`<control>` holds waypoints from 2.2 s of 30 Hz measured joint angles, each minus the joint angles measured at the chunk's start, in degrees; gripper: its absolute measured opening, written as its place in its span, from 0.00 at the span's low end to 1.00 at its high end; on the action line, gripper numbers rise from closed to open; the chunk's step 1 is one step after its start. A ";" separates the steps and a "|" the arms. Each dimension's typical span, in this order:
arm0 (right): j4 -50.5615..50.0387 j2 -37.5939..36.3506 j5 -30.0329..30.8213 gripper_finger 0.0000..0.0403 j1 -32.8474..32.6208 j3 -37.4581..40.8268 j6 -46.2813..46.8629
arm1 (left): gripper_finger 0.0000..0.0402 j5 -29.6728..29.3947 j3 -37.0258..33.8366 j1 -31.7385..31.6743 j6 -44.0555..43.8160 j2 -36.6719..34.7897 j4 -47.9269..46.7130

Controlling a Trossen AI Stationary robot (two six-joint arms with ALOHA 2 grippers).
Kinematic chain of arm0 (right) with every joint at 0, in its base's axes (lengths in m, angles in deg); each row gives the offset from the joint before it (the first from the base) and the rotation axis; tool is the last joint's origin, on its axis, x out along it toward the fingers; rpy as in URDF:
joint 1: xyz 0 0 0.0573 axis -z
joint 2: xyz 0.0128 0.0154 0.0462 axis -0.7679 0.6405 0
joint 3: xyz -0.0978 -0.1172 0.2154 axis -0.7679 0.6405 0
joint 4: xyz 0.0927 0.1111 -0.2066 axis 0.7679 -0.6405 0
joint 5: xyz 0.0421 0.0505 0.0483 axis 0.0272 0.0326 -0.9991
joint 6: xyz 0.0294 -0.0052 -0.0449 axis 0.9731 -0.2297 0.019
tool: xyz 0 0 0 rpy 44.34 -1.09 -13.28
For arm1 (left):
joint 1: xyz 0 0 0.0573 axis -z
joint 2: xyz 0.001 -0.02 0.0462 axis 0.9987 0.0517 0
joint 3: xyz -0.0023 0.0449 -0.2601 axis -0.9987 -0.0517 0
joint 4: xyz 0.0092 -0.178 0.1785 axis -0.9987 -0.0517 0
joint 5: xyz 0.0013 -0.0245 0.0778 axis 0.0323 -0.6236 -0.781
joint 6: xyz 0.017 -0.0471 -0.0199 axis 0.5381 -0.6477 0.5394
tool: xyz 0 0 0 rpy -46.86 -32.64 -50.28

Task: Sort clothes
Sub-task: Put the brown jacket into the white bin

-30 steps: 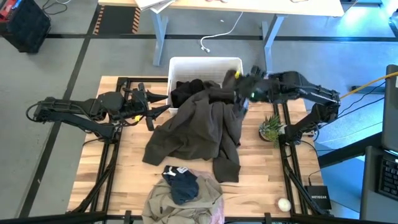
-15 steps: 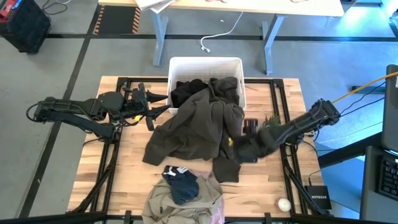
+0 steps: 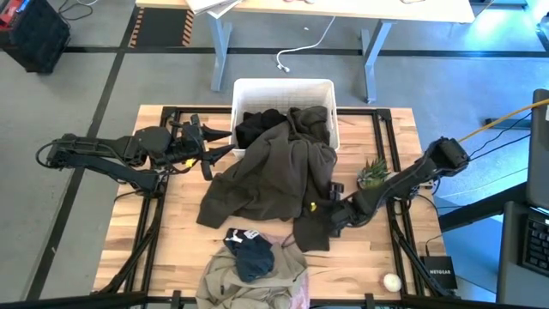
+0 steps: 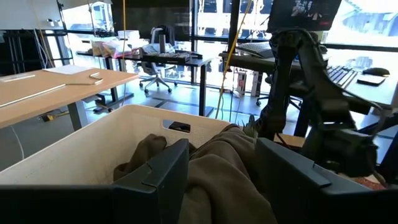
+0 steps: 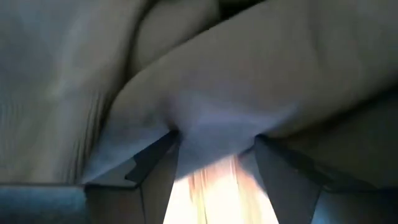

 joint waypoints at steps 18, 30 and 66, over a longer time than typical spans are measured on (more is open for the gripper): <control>22.25 2.60 -6.03 0.32 11.14 8.05 0.24 | 0.45 0.01 0.00 0.00 0.39 -0.01 -0.01; 29.52 2.73 -12.35 0.10 11.05 5.30 -7.39 | 0.45 0.01 -0.02 0.02 0.41 0.01 0.49; -0.44 -4.55 13.78 0.21 38.88 -50.64 -47.85 | 0.45 0.03 -0.04 0.00 0.04 0.01 -0.11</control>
